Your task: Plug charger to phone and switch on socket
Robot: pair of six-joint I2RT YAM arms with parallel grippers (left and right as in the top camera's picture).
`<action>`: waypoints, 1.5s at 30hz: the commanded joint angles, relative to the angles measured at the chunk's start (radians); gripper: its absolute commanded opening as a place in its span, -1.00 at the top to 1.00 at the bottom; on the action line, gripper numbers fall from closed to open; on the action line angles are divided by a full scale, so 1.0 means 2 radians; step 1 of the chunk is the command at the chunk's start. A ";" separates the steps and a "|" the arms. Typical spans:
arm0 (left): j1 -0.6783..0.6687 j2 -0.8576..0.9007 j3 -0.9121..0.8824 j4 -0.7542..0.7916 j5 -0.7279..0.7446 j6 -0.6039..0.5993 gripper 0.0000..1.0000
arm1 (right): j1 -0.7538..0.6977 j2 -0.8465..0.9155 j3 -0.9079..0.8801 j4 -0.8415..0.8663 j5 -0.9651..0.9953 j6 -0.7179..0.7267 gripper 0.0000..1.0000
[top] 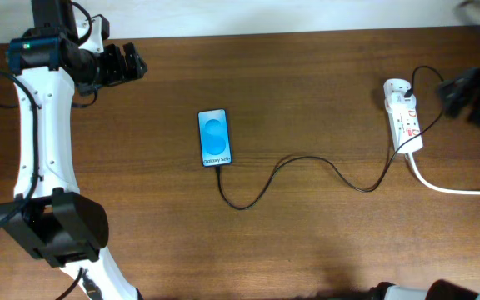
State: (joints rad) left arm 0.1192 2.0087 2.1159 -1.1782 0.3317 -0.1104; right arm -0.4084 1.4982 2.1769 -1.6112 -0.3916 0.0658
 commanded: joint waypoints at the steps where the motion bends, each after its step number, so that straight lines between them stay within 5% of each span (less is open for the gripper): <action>1: 0.001 0.003 -0.001 0.001 -0.004 -0.004 -0.99 | 0.076 -0.022 0.004 -0.021 0.022 -0.022 -0.97; 5: 0.001 0.003 -0.001 0.001 -0.004 -0.004 -0.99 | 0.130 -0.021 0.002 -0.043 0.022 -0.022 -0.97; 36: 0.001 0.002 -0.001 0.001 -0.004 -0.004 -0.99 | 0.130 -0.015 0.002 -0.039 0.025 -0.022 -0.97; 39: 0.001 0.003 -0.001 0.001 -0.004 -0.004 -0.99 | 0.145 -0.016 -0.001 0.029 0.055 -0.026 -0.97; 45: 0.001 0.002 -0.001 0.001 -0.004 -0.004 -0.99 | 0.235 -0.104 -0.120 0.248 0.104 -0.162 -0.97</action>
State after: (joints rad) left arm 0.1192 2.0087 2.1159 -1.1778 0.3309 -0.1104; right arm 0.0212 1.3949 2.0483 -1.2171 -0.2279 -0.1333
